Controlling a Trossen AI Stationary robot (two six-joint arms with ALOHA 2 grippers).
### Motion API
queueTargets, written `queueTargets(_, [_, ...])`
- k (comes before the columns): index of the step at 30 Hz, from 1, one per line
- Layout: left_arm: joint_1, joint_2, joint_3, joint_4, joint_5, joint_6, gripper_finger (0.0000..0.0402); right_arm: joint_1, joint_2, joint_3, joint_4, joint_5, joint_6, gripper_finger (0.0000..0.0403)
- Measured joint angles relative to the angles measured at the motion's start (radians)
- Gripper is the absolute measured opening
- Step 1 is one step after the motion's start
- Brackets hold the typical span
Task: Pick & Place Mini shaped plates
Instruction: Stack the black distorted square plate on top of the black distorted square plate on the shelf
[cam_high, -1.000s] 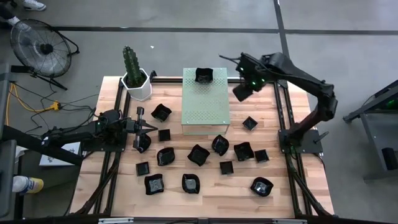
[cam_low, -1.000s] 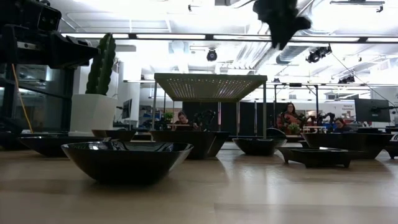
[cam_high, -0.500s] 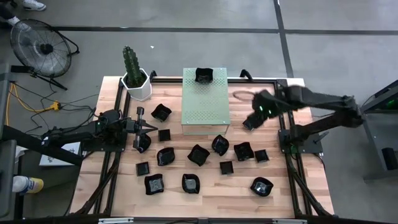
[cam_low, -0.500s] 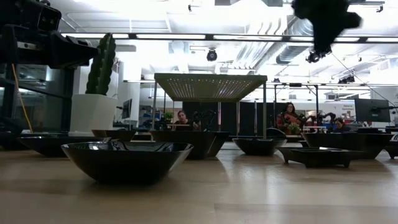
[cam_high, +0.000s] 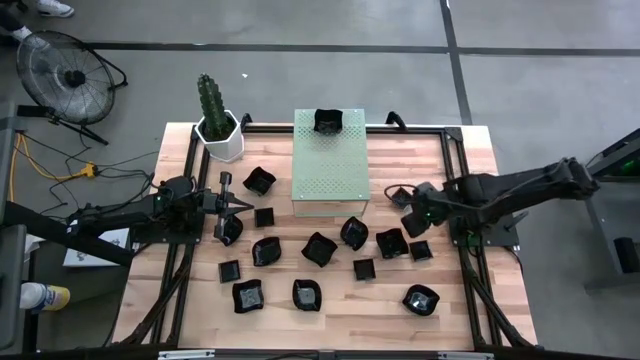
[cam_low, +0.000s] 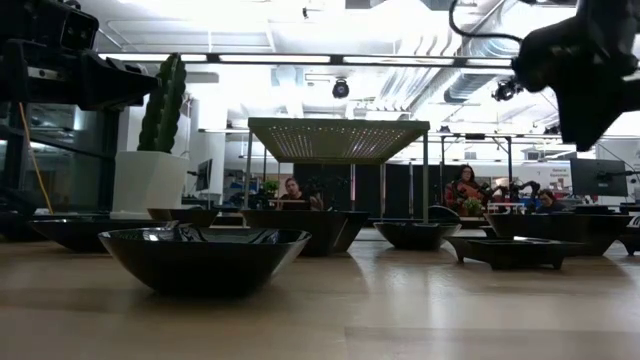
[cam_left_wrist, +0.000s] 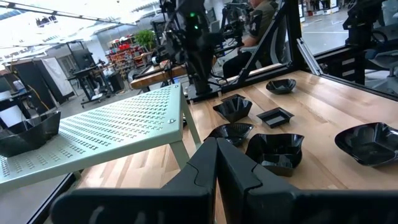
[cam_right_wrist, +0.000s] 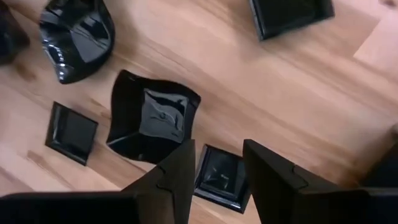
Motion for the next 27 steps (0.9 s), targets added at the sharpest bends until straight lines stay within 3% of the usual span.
queueTargets(11, [0.0, 0.0, 0.0, 0.0, 0.0, 0.0, 0.0003, 0.014, 0.016, -0.086, 0.103, -0.058, 0.064, 0.013])
queueTargets(27, [0.0, 0.0, 0.0, 0.0, 0.0, 0.0, 0.0003, 0.014, 0.216, -0.086, 0.24, -0.155, 0.031, 0.013])
